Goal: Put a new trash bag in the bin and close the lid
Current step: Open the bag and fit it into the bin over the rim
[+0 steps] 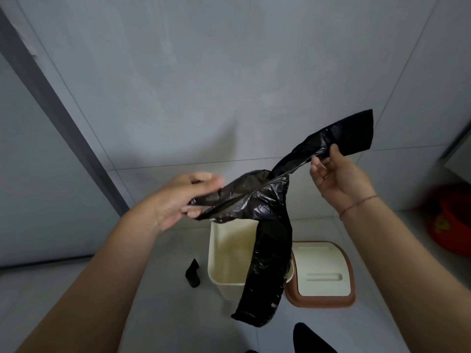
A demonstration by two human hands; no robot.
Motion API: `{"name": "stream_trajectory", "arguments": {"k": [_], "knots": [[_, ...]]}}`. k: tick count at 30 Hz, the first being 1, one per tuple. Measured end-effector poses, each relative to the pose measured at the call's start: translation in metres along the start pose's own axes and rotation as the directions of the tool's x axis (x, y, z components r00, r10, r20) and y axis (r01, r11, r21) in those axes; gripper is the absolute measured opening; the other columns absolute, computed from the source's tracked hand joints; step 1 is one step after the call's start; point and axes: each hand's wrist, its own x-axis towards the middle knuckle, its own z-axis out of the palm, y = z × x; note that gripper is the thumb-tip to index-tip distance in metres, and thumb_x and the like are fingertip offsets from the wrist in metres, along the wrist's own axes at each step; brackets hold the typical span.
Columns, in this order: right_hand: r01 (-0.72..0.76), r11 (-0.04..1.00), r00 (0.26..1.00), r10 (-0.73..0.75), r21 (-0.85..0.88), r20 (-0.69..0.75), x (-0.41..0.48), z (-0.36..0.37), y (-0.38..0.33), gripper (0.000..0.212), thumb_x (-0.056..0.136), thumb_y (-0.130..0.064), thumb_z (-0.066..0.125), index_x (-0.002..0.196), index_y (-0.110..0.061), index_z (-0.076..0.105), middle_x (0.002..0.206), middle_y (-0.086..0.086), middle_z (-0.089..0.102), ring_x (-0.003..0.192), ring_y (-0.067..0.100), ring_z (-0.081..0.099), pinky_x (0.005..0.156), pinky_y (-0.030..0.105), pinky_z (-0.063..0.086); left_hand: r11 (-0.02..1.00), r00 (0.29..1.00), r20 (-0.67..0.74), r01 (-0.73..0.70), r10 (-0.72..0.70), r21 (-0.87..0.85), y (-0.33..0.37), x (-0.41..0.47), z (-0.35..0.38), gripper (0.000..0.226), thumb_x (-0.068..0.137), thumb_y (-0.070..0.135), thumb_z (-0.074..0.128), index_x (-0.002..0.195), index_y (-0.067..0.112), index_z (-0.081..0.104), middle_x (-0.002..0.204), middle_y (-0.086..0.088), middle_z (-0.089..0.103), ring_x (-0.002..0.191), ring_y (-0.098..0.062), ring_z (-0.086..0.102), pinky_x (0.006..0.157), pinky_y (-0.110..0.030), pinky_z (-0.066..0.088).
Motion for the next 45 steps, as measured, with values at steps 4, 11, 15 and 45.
{"name": "stream_trajectory", "arguments": {"k": [4,11,15,45], "knots": [[0.016,0.999,0.999,-0.015,0.032,-0.049,0.005,-0.001,-0.009,0.024,0.092,-0.025,0.053,0.073,-0.012,0.047,0.046,-0.004,0.053,0.045,0.006,0.065,0.046,0.016,0.051,0.998,0.962,-0.273,0.012,-0.031,-0.069,0.005,0.005,-0.001,0.011,0.088,0.014,0.059,0.078,0.010,0.062,0.038,0.005,0.049,0.029,-0.005,0.038,0.039,-0.015,0.042],[-0.001,1.000,0.998,0.001,0.014,-0.057,0.006,0.013,-0.020,0.021,0.094,-0.024,0.050,0.079,-0.010,0.050,0.068,0.001,0.053,0.047,0.006,0.067,0.044,0.017,0.053,0.761,0.899,-0.422,-0.191,-0.118,-0.620,0.023,0.014,-0.002,0.019,0.093,0.005,0.048,0.076,0.013,0.052,0.068,-0.006,0.062,0.060,-0.013,0.062,0.064,-0.031,0.056],[0.027,0.999,0.999,-0.029,0.040,0.037,0.006,0.040,-0.039,0.023,0.095,-0.029,0.046,0.089,-0.009,0.055,0.052,-0.002,0.068,0.053,0.009,0.070,0.049,0.019,0.055,0.948,0.941,-0.338,0.092,0.017,0.306,0.039,0.002,-0.002,0.028,0.084,-0.002,0.052,0.070,0.021,0.060,0.060,0.002,0.061,0.053,-0.012,0.056,0.041,-0.013,0.041],[0.209,0.634,0.911,0.150,-0.745,0.384,-0.062,0.061,0.022,0.014,0.080,-0.013,0.067,0.094,-0.015,0.068,0.090,0.006,0.068,0.081,0.016,0.063,0.073,0.026,0.052,0.867,0.952,-0.292,-0.071,-0.088,-0.493,0.029,0.025,0.080,0.024,0.078,0.029,0.073,0.086,0.006,0.072,0.079,-0.014,0.075,0.072,-0.027,0.073,0.061,-0.032,0.058]]}}
